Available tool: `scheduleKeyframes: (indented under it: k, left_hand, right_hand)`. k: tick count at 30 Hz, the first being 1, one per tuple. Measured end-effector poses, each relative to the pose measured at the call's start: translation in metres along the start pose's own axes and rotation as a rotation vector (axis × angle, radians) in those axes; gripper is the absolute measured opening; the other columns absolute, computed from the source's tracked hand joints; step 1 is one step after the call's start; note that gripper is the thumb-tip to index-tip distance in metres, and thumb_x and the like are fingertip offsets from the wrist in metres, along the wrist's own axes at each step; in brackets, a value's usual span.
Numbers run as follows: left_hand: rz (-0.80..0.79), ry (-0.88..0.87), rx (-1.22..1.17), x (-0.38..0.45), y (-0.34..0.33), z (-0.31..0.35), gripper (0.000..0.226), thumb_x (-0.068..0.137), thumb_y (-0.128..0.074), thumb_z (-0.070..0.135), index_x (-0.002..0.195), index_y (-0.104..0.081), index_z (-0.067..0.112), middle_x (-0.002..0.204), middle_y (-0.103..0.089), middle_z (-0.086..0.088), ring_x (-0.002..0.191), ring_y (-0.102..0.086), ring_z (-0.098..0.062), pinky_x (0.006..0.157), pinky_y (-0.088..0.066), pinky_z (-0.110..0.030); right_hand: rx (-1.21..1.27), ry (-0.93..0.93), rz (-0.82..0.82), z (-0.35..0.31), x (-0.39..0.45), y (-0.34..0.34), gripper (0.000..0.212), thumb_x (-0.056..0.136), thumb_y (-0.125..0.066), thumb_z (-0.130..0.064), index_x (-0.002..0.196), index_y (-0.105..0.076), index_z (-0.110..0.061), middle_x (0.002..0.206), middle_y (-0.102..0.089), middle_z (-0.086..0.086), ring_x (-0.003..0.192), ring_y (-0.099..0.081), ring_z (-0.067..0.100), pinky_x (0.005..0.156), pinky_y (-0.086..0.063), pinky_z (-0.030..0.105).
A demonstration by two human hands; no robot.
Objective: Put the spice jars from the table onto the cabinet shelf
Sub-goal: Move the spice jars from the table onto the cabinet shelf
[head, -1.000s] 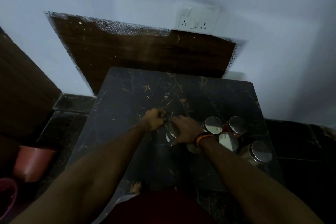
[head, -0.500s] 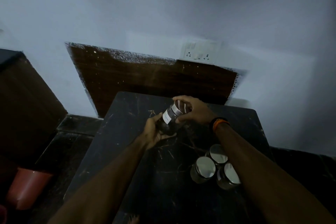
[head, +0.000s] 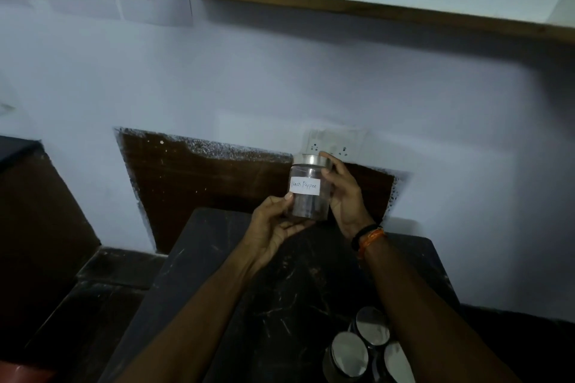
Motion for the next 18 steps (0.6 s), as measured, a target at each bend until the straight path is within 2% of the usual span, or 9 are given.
scheduleKeyframes:
  k: [2,4,6,9,11,14,16,18]
  left_hand:
    - [0.0,-0.03,0.065,0.004,-0.007,0.011,0.032,0.073,-0.08,0.025,0.089,-0.059,0.007,0.127,-0.064,-0.023,0.115,-0.064,-0.041,0.09,-0.056,-0.053]
    - [-0.033,-0.058,0.138,0.01,-0.015,0.025,0.045,0.073,-0.082,0.027,0.106,-0.06,0.005,0.127,-0.065,-0.02,0.114,-0.066,-0.039,0.089,-0.057,-0.049]
    - [-0.07,-0.085,0.204,0.016,-0.026,0.041,0.053,0.075,-0.083,0.027,0.118,-0.06,0.006,0.128,-0.065,-0.018,0.115,-0.065,-0.038,0.092,-0.056,-0.048]
    - [-0.118,-0.127,0.283,0.024,-0.043,0.064,0.052,0.078,-0.083,0.025,0.126,-0.063,0.018,0.127,-0.067,-0.012,0.115,-0.066,-0.035,0.092,-0.056,-0.048]
    - [-0.151,-0.157,0.351,0.029,-0.056,0.078,0.054,0.081,-0.081,0.025,0.131,-0.061,0.026,0.125,-0.068,-0.011,0.113,-0.068,-0.033,0.09,-0.057,-0.046]
    - [-0.171,-0.202,0.425,0.035,-0.074,0.1,0.056,0.081,-0.08,0.023,0.134,-0.06,0.027,0.124,-0.068,-0.015,0.111,-0.068,-0.033,0.087,-0.058,-0.047]
    - [-0.184,-0.23,0.457,0.039,-0.086,0.115,0.057,0.081,-0.08,0.023,0.134,-0.06,0.025,0.124,-0.067,-0.015,0.112,-0.068,-0.035,0.089,-0.057,-0.05]
    - [-0.214,-0.247,0.48,0.042,-0.098,0.129,0.057,0.081,-0.08,0.024,0.134,-0.06,0.024,0.123,-0.068,-0.015,0.111,-0.068,-0.036,0.09,-0.057,-0.05]
  right_hand:
    - [0.081,0.015,0.001,-0.011,0.006,-0.005,0.058,0.085,-0.058,-0.025,0.141,-0.049,-0.011,0.136,-0.058,0.018,0.117,-0.061,0.033,0.097,-0.051,0.047]
    - [0.14,0.042,0.002,-0.023,0.013,-0.007,0.057,0.086,-0.054,-0.023,0.141,-0.048,-0.008,0.135,-0.057,0.021,0.112,-0.062,0.032,0.09,-0.054,0.043]
    - [0.176,0.06,0.012,-0.037,0.021,-0.01,0.055,0.088,-0.051,-0.022,0.142,-0.047,-0.008,0.13,-0.06,0.018,0.107,-0.065,0.029,0.083,-0.056,0.037]
    - [0.219,0.085,0.016,-0.059,0.032,-0.015,0.051,0.087,-0.053,-0.022,0.136,-0.054,-0.01,0.116,-0.07,0.008,0.098,-0.07,0.023,0.075,-0.058,0.032]
    - [0.226,0.111,0.009,-0.074,0.038,-0.019,0.047,0.091,-0.051,-0.021,0.136,-0.054,-0.011,0.113,-0.071,0.006,0.096,-0.071,0.022,0.074,-0.059,0.033]
    - [0.194,0.158,-0.003,-0.096,0.045,-0.025,0.046,0.096,-0.046,-0.022,0.14,-0.05,-0.01,0.116,-0.069,0.008,0.096,-0.07,0.023,0.076,-0.059,0.035]
    - [0.169,0.185,-0.004,-0.113,0.05,-0.028,0.05,0.093,-0.049,-0.025,0.141,-0.049,-0.009,0.12,-0.065,0.01,0.098,-0.068,0.023,0.08,-0.058,0.036]
    - [0.133,0.215,-0.011,-0.132,0.053,-0.035,0.047,0.093,-0.055,-0.029,0.136,-0.053,-0.011,0.116,-0.067,0.007,0.095,-0.07,0.021,0.077,-0.058,0.035]
Point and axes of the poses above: each hand's wrist, its own x-axis towards the middle knuckle, its own y-axis out of the back of the hand, z = x × y, the point moved 4 cm from there along x, towards the middle knuckle
